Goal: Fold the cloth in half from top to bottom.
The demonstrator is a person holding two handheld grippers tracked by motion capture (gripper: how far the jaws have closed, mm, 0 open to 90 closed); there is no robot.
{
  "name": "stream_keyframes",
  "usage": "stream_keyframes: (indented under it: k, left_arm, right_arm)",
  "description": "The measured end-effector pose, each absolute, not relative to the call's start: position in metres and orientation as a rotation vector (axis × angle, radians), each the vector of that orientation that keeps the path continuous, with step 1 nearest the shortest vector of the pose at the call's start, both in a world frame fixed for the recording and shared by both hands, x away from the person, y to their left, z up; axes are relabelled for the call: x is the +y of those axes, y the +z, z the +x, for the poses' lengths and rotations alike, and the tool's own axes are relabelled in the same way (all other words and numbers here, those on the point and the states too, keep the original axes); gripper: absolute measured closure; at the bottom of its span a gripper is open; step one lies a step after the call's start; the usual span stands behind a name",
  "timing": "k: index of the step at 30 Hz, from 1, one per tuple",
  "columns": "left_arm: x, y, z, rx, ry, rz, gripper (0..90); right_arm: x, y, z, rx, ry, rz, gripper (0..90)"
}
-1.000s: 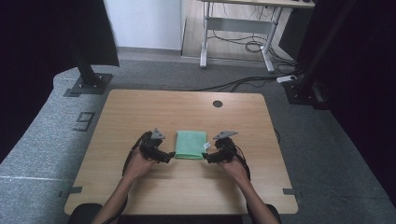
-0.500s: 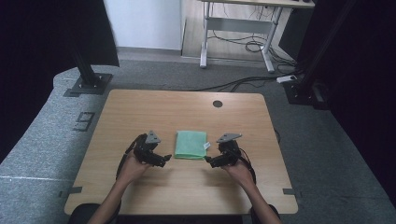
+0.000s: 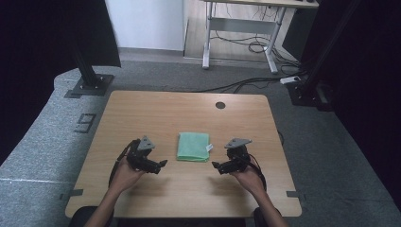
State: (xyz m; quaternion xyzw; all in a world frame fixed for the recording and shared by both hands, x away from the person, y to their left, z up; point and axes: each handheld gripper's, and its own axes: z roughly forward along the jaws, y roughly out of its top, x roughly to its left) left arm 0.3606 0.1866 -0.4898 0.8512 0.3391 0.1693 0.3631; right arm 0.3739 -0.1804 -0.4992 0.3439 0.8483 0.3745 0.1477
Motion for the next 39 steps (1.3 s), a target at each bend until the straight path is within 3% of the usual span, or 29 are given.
stream_keyframes:
  k: [14,39]
  left_arm:
    - [0.211,-0.495,0.339,0.906,0.444,2.184,0.0]
    - [0.217,-0.541,0.329,0.962,0.384,2.217,0.0]
  right_arm:
    - [-0.202,-0.499,0.354,2.413,1.064,0.993,2.5]
    - [-0.219,-0.548,0.346,2.443,1.034,1.104,0.0]
